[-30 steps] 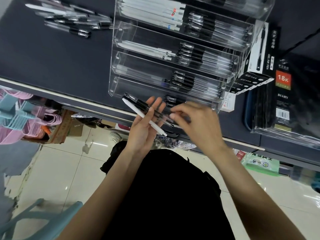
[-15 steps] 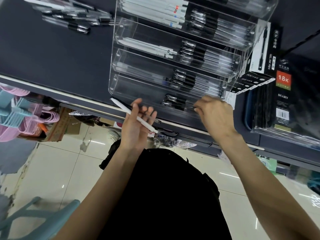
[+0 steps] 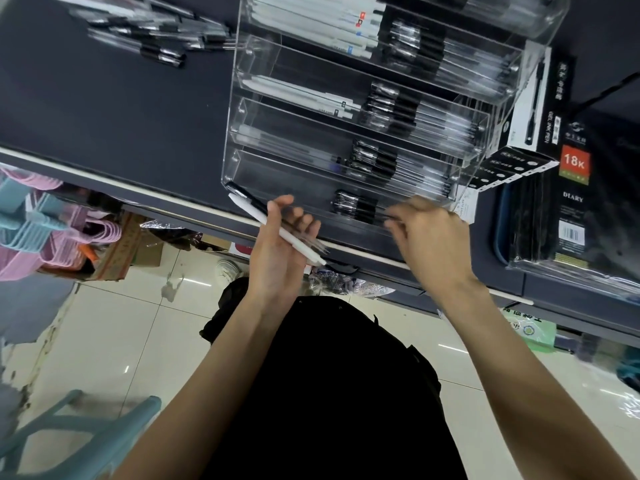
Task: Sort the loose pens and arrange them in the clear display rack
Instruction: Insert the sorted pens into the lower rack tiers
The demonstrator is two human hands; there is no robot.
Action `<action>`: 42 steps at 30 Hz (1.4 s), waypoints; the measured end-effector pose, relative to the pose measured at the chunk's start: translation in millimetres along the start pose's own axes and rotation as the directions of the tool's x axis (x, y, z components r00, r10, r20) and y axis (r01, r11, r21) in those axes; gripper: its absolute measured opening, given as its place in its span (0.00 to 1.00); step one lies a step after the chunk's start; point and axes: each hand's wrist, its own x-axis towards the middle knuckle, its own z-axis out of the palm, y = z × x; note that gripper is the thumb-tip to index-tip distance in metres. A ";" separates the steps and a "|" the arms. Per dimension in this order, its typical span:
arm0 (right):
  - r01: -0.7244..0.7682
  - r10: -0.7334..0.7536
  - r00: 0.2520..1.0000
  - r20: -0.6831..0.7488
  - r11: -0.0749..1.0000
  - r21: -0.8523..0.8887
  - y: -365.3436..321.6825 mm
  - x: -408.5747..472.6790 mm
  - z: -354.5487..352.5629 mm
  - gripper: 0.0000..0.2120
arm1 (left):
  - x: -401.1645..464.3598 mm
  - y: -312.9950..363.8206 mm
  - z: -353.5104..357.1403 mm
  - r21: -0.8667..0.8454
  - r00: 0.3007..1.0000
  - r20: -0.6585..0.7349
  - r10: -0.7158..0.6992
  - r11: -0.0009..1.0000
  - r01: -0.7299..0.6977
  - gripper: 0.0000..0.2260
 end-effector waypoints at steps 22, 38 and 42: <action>0.088 -0.094 0.982 0.163 0.995 0.046 31.0 12.3 4.3 0.08 | -3.2 17.9 -12.8 0.531 0.975 -0.090 0.202 0.838 -0.125 0.15; 0.182 -0.195 0.981 -0.021 0.867 0.464 -39.1 13.4 -35.5 0.11 | 0.3 38.0 19.5 0.597 0.963 0.071 0.259 0.763 -0.249 0.04; 0.144 -0.130 0.989 -0.063 0.831 0.537 -45.8 45.6 -46.3 0.06 | 12.4 64.0 42.8 0.615 0.923 0.168 0.345 0.695 -0.372 0.07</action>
